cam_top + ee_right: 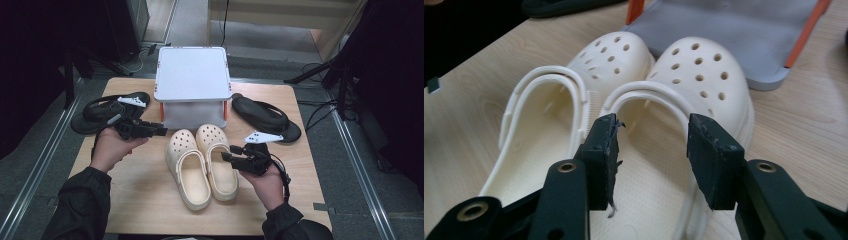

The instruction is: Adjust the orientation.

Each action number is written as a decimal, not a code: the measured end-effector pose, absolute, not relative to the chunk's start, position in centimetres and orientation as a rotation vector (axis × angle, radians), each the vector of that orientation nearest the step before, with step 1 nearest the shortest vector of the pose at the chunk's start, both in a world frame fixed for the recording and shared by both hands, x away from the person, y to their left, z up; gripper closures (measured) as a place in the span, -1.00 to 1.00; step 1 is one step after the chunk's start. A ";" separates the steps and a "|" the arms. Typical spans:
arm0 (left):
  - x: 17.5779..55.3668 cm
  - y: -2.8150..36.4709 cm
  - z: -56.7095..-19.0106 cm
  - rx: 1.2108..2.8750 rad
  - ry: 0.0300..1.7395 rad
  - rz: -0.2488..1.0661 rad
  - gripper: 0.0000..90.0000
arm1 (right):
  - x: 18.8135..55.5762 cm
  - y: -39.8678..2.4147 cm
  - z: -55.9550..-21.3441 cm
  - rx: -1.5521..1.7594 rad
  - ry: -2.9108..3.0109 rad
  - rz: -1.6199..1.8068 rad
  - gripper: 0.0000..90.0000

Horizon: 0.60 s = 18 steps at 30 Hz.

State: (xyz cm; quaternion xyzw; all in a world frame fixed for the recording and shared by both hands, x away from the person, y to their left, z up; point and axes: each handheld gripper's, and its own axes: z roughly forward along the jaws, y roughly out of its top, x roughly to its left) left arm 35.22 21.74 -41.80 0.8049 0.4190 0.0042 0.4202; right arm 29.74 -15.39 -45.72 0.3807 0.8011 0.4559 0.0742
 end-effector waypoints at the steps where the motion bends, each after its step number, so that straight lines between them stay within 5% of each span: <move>1: 35.4 21.8 -41.5 2.019 1.043 0.004 0.51 | 29.6 -15.2 -45.7 1.141 2.410 1.371 0.24; 11: 37.4 22.5 -38.9 2.004 1.011 0.055 0.94 | 28.8 -13.8 -46.3 1.098 2.457 1.336 0.22; 18: 39.4 22.2 -37.3 1.983 1.029 0.108 1.00 | 28.0 -12.9 -46.7 1.106 2.465 1.337 0.18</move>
